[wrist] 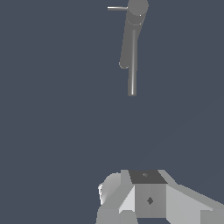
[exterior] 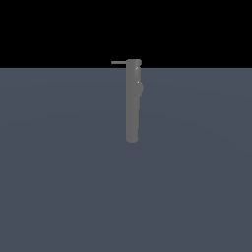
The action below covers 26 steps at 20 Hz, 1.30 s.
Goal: Turn on the faucet by rotating a designated handle.
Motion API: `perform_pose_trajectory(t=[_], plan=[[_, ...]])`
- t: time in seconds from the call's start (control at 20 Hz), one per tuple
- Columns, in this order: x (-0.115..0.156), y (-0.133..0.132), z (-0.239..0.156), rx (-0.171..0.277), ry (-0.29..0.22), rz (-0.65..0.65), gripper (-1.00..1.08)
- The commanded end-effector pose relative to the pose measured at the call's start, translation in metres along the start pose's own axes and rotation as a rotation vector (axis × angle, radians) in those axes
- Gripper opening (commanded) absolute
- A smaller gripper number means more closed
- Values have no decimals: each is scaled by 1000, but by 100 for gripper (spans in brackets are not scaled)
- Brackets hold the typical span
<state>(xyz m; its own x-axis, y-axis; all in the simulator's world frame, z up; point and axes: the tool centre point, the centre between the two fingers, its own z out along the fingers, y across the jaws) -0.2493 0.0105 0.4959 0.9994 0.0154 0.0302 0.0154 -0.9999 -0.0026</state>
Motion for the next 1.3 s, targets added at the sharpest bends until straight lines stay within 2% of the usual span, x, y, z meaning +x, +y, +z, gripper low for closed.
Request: perform_pose_trajectory(t=[0.0,0.4,0.7,1.0,1.25], plan=[[0,0,0,0,0,0,-100],[4,-16,-12,14,40,-53,-100],[7,-16,-12,14,39,-52,-100],[24,-16,-10,13,36,-48,-100],[50,-15,-7,11,31,-42,-100]])
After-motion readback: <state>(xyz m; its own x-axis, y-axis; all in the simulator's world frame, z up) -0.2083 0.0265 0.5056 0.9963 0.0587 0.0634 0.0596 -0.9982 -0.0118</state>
